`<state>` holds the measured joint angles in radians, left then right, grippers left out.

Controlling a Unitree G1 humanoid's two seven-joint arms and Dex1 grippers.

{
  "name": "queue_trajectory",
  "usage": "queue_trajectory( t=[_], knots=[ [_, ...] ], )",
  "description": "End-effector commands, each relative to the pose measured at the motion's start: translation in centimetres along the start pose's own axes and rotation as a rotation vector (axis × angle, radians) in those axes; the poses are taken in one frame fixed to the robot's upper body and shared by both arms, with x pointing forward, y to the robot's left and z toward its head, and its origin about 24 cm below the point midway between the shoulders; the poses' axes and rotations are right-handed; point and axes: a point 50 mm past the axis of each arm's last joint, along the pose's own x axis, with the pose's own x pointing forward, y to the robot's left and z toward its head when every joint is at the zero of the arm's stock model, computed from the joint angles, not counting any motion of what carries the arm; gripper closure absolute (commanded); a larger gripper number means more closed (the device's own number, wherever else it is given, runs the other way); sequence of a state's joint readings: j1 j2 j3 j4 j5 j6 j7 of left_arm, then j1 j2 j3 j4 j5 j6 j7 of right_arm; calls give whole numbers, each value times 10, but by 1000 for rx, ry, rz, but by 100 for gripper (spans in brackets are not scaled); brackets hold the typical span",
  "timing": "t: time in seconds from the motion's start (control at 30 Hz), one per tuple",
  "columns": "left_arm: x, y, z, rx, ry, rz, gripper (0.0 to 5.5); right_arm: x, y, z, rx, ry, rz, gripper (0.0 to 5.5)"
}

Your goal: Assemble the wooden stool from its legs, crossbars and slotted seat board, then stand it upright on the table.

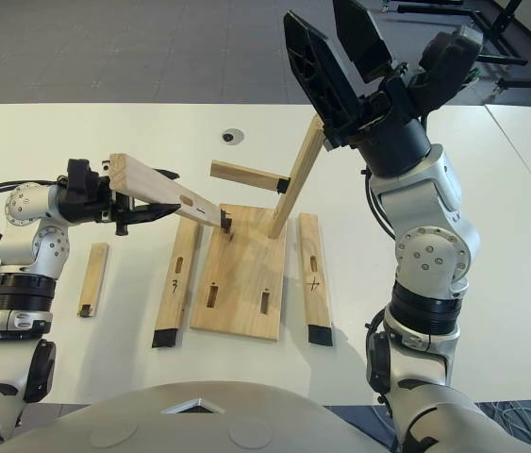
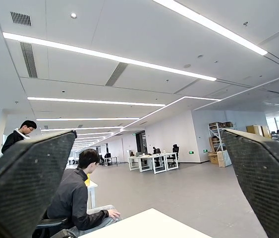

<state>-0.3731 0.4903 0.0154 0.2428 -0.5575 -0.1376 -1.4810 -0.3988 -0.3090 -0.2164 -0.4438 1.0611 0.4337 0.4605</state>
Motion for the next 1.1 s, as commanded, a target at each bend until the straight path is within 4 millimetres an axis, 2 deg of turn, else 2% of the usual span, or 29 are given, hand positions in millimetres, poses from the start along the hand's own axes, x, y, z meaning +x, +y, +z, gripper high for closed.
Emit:
queue_trajectory(
  t=[0.03,0.63,0.8,1.1],
  knots=[
    [2,0,-1,10,20,-10,340,1,2,-1,4,11,7,11],
    [4,0,-4,43,91,-103,340,0,3,-5,20,10,-4,11],
    [-2,3,3,-34,85,-129,340,1,2,-5,23,10,-3,11],
    [-13,3,-4,-181,143,-133,340,1,-1,-4,9,18,-14,11]
  ],
)
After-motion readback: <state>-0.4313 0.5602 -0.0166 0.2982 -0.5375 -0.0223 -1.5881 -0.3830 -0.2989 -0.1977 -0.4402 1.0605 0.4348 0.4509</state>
